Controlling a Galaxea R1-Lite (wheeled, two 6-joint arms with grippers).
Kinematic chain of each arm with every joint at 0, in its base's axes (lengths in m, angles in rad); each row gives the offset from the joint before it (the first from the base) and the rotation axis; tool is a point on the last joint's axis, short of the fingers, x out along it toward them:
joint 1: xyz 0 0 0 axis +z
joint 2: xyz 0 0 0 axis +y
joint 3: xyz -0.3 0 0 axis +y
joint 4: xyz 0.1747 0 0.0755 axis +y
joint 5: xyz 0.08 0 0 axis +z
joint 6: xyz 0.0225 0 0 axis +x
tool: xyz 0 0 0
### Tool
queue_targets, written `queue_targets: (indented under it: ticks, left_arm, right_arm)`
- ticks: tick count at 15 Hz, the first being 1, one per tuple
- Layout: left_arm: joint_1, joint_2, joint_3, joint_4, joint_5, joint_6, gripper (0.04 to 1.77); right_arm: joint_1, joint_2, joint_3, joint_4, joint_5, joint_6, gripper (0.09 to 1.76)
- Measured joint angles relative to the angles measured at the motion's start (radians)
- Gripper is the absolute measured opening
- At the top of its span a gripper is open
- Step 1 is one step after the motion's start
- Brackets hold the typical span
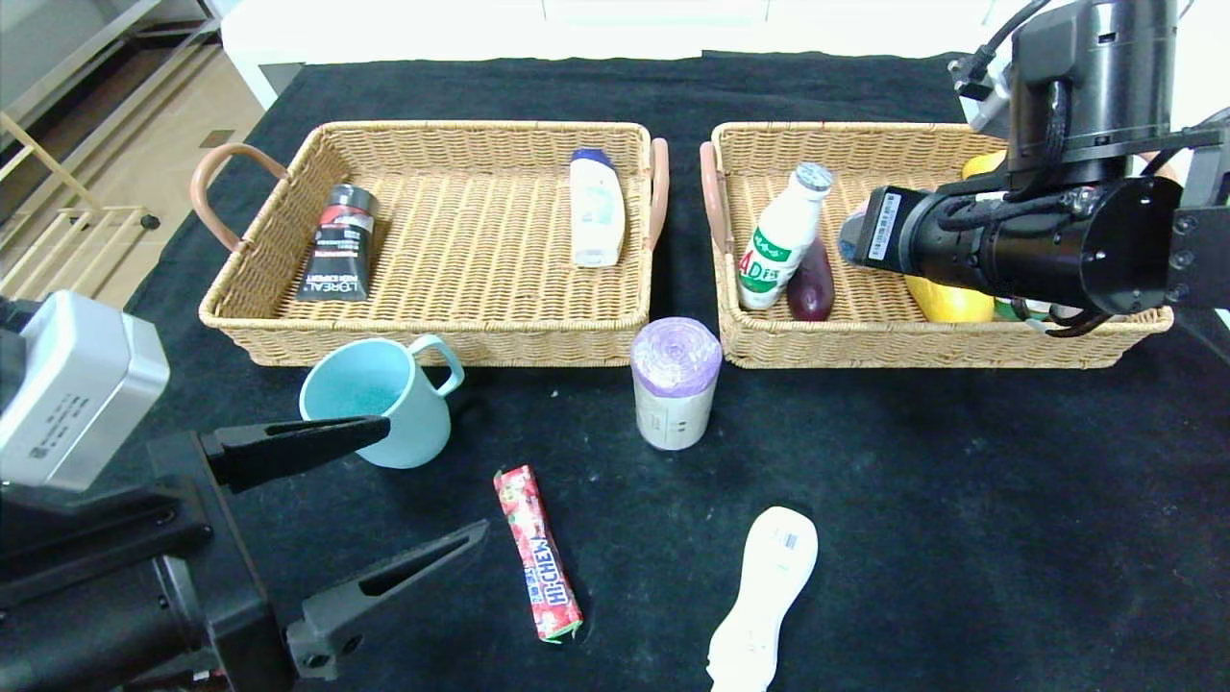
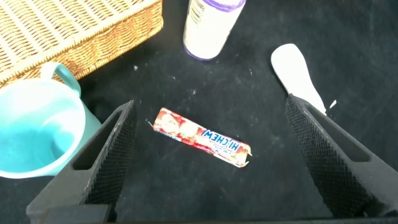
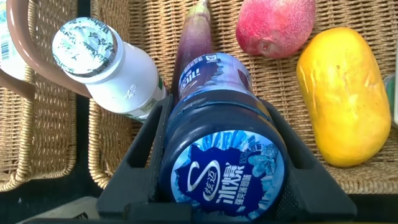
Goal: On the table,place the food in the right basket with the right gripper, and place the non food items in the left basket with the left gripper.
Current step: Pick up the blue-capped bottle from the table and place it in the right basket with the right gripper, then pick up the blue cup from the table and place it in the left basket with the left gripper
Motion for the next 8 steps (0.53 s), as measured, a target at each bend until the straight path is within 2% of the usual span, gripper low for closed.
queue_targets:
  ticks: [4, 8]
  left_arm:
    - [-0.001, 0.000, 0.000, 0.001, 0.000, 0.002, 1.72]
    - [-0.001, -0.003, 0.000, 0.002, 0.000, 0.002, 1.72]
  right_arm:
    - [0.000, 0.001, 0.001, 0.000, -0.001, -0.010, 1.24]
    - [0.001, -0.006, 0.005, 0.009, -0.003, -0.011, 1.43]
